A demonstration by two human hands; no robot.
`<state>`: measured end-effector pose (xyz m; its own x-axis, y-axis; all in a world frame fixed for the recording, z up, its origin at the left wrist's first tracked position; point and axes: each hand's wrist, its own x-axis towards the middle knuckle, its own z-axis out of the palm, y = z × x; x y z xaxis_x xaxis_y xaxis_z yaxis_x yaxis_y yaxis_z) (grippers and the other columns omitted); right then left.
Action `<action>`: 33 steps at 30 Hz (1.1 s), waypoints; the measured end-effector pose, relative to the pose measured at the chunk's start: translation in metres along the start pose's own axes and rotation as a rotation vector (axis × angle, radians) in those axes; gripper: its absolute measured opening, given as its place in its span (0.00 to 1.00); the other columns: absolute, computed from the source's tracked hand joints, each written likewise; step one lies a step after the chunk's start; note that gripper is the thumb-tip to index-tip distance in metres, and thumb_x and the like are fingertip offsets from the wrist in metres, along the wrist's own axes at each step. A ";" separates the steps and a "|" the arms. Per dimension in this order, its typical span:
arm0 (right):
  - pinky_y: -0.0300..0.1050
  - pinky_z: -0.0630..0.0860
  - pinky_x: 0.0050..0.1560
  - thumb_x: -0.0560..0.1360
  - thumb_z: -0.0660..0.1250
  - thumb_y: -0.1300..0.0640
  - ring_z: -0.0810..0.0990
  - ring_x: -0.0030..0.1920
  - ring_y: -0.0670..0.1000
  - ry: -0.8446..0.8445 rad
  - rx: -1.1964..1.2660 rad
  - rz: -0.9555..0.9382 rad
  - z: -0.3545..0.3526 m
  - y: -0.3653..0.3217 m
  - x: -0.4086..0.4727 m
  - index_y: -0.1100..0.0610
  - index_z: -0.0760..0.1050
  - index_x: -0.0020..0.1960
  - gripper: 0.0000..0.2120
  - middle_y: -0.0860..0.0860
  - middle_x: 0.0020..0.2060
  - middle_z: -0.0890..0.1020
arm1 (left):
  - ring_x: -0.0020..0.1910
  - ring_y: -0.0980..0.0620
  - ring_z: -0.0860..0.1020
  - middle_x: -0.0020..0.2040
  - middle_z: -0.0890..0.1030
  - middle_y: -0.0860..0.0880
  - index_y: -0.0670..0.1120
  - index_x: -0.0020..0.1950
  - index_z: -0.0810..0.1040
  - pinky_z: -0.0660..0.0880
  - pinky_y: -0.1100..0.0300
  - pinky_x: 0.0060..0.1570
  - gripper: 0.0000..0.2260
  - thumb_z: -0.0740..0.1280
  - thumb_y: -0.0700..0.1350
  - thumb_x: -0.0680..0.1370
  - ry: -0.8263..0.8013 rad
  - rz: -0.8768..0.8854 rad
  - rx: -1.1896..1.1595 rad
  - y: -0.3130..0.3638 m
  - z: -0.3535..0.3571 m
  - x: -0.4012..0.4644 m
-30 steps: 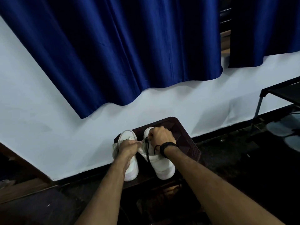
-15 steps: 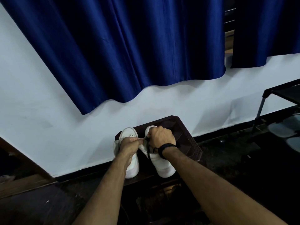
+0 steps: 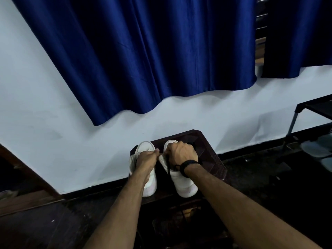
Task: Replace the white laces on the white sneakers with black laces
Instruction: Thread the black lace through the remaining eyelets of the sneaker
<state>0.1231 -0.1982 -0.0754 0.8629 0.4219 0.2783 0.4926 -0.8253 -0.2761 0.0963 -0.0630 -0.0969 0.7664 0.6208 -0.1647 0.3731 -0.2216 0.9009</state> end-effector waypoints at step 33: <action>0.49 0.72 0.58 0.79 0.57 0.46 0.73 0.63 0.58 -0.182 0.093 -0.038 -0.017 0.000 0.001 0.58 0.76 0.59 0.19 0.57 0.59 0.78 | 0.63 0.41 0.72 0.61 0.78 0.44 0.45 0.62 0.77 0.67 0.48 0.61 0.15 0.66 0.41 0.76 0.602 0.345 0.613 0.012 -0.077 -0.011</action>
<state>0.1219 -0.2042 -0.0597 0.8458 0.5195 0.1216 0.5259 -0.7732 -0.3544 0.0524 -0.0149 -0.0531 0.5500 0.6943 0.4642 0.5175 -0.7196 0.4631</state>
